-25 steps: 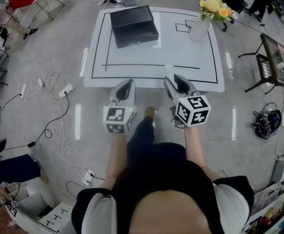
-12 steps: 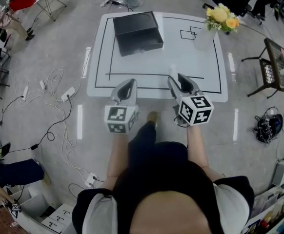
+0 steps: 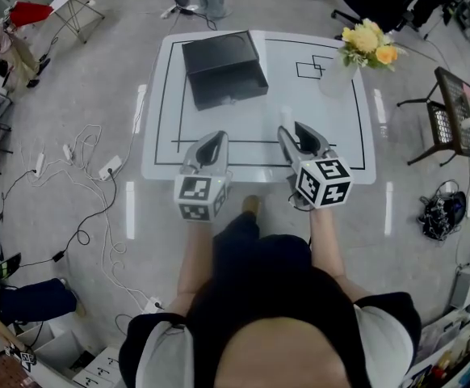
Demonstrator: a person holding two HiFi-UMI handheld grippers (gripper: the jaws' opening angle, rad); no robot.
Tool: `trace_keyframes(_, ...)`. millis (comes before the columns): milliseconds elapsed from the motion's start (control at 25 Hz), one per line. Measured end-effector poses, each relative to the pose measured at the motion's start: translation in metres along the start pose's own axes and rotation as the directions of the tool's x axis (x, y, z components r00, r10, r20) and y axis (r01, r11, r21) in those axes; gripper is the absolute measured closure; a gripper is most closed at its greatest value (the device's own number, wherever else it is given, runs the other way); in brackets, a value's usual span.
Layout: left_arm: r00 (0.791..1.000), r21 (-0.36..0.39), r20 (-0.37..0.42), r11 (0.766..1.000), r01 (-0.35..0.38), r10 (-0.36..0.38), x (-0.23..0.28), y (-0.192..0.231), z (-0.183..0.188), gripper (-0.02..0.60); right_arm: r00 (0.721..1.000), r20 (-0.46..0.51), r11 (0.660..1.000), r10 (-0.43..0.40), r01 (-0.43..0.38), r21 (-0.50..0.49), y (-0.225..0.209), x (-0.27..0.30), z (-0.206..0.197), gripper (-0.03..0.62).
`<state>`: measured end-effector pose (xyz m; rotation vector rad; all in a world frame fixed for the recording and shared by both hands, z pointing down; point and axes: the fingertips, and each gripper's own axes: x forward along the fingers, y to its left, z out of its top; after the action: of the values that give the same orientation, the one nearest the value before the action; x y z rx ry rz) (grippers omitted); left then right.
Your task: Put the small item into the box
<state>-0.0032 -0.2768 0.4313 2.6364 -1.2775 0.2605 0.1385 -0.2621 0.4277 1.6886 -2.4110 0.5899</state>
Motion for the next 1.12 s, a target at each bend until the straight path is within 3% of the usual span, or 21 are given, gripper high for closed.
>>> trace_keyframes(1120,1.000,-0.019,-0.006,1.000,0.023,-0.023,0.085,0.049,0.009,0.572,0.999,-0.023,0.999,-0.032,0.031,-0.033,-0.040,0.069,0.025,0.457)
